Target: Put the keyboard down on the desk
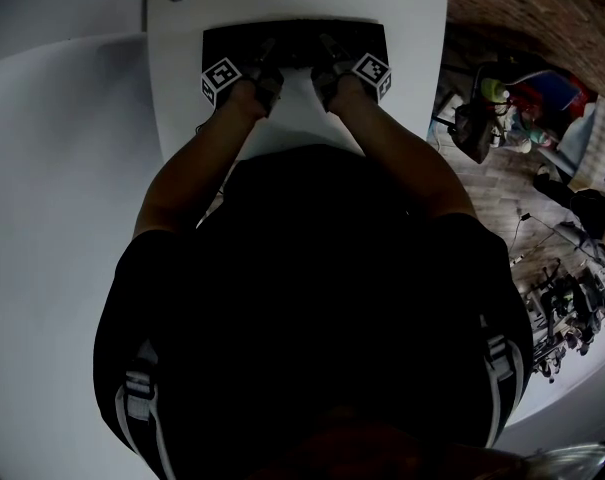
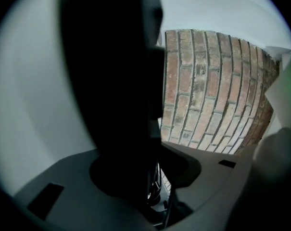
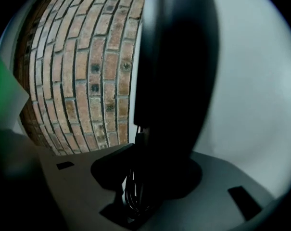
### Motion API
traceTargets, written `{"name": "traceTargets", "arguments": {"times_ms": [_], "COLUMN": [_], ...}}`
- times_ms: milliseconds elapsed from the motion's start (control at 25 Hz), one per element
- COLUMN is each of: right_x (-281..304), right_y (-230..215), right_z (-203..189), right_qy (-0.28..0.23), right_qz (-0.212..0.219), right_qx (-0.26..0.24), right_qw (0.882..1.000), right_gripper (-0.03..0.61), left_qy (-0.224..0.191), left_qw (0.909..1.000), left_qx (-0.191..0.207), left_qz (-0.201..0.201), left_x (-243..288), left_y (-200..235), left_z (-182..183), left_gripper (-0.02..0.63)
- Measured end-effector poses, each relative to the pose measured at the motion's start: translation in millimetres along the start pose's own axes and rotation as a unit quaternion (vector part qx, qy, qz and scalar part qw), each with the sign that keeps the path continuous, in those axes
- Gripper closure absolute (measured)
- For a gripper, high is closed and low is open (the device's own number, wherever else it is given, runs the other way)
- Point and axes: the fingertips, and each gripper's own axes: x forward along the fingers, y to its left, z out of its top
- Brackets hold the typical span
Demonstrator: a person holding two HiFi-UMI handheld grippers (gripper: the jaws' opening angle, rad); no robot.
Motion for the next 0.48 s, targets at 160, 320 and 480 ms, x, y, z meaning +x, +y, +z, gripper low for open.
{"name": "traceTargets", "arguments": {"times_ms": [160,320,480], "right_x": [-2.5,-8.4,-10.4], "right_y": [-1.0,-6.3,-8.8], "right_z": [1.2,0.3,1.0], "right_qy": [-0.003,-0.010,-0.007], "right_qz": [-0.013,-0.034,-0.046], "right_qx": [-0.008,-0.017,-0.024], "right_qw": [1.000,0.999,0.999], "right_gripper": [0.377,0.362,0.353], "left_qy": [0.007,0.009,0.014], "left_qw": [1.0000,0.9999,0.9999], "left_qx": [0.001,-0.004,-0.005], "left_qz": [0.001,0.002,0.008], "left_x": [0.0,-6.5,-8.7], "left_y": [-0.9,0.8,3.2], "left_z": [-2.0,-4.3,-7.2], "left_gripper": [0.415,0.386,0.372]}}
